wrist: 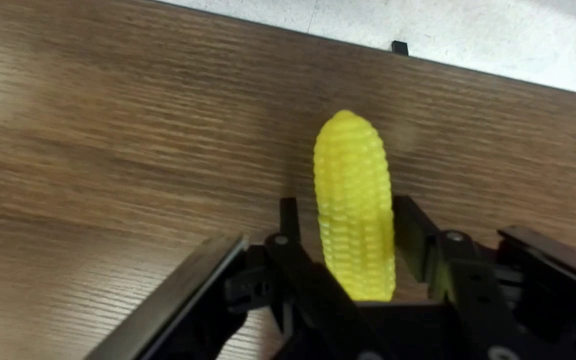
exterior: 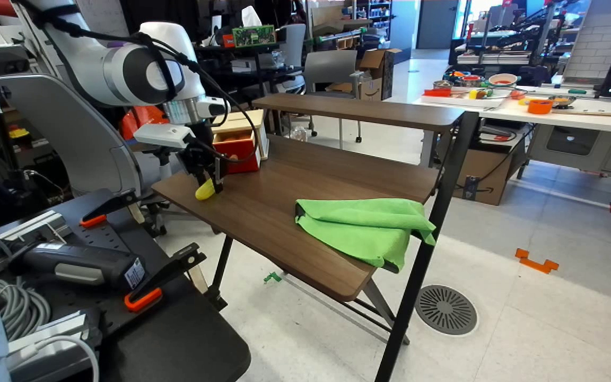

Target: Pick up the corn from the table and put it in the drawer

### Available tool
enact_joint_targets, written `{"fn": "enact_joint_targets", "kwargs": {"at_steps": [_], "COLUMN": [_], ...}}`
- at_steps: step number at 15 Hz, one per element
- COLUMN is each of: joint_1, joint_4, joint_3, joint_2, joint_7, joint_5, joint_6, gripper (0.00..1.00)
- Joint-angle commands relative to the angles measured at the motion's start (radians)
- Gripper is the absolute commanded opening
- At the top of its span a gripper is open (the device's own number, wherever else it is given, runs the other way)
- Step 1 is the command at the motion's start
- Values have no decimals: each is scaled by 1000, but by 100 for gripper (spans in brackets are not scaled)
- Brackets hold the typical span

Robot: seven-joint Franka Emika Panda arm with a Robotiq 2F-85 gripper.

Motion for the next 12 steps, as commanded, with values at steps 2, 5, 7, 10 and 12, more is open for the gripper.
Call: {"fn": "enact_joint_targets", "kwargs": {"at_steps": [2, 5, 7, 10, 12], "joint_1": [52, 64, 67, 51, 32], "joint_4": [8, -1, -8, -2, 6], "joint_3": [-74, -99, -108, -96, -69], "joint_2": [-27, -71, -112, -171, -199], "joint_7": [92, 138, 171, 221, 258], "joint_5": [-2, 1, 6, 34, 83], "joint_6": [-2, -14, -9, -6, 9], "gripper": [15, 6, 7, 7, 7]}}
